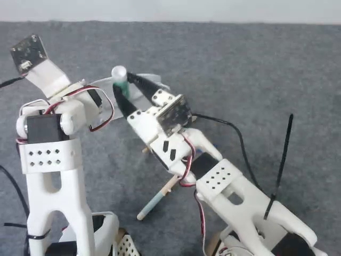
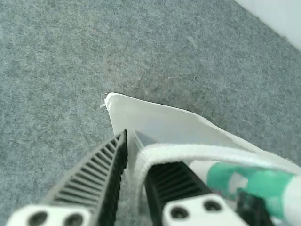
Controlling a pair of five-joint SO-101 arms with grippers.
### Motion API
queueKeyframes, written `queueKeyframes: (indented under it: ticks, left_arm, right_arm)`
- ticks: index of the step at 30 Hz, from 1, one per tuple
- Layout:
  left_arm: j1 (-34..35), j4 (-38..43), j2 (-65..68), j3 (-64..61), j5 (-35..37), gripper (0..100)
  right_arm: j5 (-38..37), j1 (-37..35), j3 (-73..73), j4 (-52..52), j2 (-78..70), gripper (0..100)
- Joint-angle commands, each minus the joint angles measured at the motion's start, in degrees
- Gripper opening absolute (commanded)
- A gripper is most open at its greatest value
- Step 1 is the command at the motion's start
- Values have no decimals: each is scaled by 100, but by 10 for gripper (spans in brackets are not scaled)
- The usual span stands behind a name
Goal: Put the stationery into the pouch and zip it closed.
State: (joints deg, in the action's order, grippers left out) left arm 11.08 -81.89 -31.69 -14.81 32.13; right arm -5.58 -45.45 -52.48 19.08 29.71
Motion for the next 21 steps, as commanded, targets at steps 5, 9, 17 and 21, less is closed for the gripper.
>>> queueKeyframes:
  ticks: [5, 9, 17, 21]
  left_arm:
    - [9, 220, 35, 145, 114, 12]
    - [9, 220, 35, 145, 114, 12]
    - [18, 220, 35, 154, 114, 12]
    - [35, 220, 35, 154, 114, 12]
  right_arm:
    - [-448, -163, -132, 101, 31, 6]
    - [-457, -171, -141, 75, 40, 26]
    - [-448, -163, -273, 48, 233, 165]
    - [-440, -145, -404, 48, 593, 164]
